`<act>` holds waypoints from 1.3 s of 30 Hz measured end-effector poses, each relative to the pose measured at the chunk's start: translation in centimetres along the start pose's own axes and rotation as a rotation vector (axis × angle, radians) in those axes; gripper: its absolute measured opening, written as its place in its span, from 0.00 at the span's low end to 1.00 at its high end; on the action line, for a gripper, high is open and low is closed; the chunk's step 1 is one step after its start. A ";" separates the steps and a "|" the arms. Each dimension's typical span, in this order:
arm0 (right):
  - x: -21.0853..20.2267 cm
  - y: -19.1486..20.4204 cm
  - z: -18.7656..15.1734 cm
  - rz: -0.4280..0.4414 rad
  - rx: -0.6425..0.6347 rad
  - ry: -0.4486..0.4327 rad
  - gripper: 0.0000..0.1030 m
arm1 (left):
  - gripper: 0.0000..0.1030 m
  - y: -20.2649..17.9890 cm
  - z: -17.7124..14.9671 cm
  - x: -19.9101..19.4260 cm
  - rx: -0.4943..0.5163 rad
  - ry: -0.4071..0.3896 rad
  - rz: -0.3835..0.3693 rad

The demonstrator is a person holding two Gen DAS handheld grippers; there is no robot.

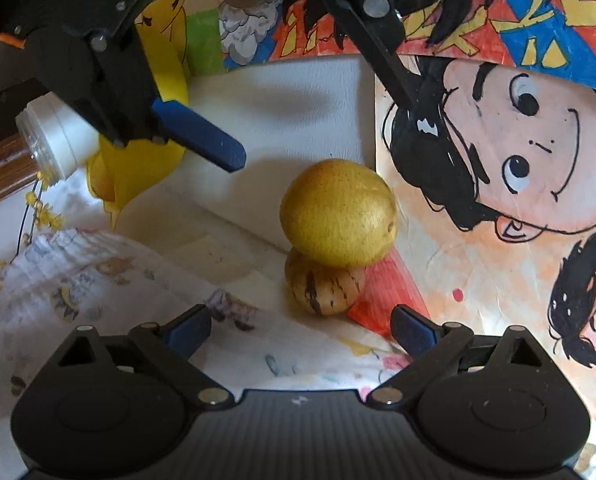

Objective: Organize fruits
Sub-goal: 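Close the right tool around the yellow pear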

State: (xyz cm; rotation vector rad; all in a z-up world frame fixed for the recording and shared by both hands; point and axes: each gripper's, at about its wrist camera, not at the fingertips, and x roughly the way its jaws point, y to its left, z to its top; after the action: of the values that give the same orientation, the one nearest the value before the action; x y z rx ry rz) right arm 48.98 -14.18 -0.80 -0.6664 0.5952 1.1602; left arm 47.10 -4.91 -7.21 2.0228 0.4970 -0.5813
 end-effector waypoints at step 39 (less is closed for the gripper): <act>2.1 -0.4 0.6 0.007 -0.254 -0.027 0.75 | 0.57 -0.5 1.7 0.6 0.052 -0.008 -0.084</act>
State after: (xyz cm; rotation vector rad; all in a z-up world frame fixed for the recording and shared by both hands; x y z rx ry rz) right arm 50.04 -12.53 -1.80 -0.8640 0.4302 1.2612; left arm 46.98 -6.09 -8.65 2.0559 0.5697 -0.6589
